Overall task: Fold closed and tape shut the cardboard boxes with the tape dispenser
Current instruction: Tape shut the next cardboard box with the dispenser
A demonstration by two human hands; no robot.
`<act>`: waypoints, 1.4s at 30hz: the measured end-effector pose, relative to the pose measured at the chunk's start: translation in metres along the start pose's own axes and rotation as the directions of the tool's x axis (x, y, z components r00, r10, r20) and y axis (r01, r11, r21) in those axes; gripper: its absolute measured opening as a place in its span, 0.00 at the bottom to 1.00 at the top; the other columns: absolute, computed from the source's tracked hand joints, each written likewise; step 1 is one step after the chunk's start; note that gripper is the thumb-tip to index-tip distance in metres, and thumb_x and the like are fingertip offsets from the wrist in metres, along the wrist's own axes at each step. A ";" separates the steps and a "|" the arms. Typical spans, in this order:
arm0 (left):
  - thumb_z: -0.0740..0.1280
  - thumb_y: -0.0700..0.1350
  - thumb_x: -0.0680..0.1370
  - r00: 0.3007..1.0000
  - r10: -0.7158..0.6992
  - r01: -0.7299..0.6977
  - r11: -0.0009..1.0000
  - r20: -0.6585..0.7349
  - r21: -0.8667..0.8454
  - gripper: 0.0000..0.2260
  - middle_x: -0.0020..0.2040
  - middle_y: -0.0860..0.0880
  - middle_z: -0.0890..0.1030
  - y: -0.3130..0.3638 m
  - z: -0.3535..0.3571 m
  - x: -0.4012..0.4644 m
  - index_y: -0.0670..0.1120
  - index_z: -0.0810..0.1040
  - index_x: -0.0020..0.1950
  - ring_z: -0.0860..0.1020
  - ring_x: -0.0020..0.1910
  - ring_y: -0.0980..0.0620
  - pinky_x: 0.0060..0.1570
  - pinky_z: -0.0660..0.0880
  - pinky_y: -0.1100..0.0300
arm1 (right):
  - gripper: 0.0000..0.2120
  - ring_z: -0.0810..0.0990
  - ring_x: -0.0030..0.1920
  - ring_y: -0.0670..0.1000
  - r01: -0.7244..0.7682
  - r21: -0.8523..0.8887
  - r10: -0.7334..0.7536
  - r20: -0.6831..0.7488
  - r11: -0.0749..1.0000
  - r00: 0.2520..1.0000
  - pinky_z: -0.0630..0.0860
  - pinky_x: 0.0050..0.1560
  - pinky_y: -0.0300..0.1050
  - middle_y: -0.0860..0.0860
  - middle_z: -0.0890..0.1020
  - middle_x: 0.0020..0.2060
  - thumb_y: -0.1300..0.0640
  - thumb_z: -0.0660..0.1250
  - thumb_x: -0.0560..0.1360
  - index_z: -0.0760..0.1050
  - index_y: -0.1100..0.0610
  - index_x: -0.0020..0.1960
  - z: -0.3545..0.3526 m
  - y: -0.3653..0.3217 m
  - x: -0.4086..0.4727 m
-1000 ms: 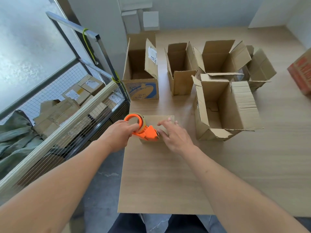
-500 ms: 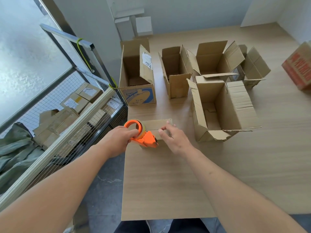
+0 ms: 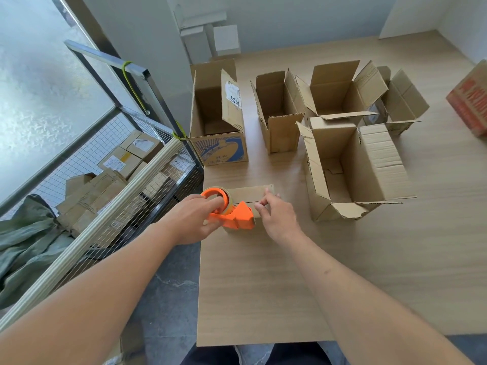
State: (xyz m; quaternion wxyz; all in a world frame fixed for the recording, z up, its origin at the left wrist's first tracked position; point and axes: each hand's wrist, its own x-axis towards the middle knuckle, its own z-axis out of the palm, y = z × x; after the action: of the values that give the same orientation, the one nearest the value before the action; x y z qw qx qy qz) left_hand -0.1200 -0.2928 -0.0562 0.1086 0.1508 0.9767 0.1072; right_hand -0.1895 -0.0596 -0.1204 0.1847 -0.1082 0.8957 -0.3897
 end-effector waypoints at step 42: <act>0.58 0.60 0.84 0.999 0.027 -0.027 0.999 0.017 0.040 0.23 0.35 0.59 0.70 -0.050 -0.035 0.024 0.77 0.53 0.75 0.71 0.33 0.58 0.36 0.73 0.56 | 0.10 0.80 0.61 0.40 -0.078 0.394 0.087 -0.005 0.916 0.996 0.75 0.58 0.43 0.40 0.84 0.56 0.60 0.64 0.81 0.74 0.54 0.41 -0.017 0.022 0.023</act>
State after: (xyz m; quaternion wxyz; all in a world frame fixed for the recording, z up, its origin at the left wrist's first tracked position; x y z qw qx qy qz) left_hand -0.1644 -0.3382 -0.0390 0.1122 0.1669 0.9756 0.0876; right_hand -0.2181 -0.0412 -0.1319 0.2090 -0.0265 0.8049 -0.5548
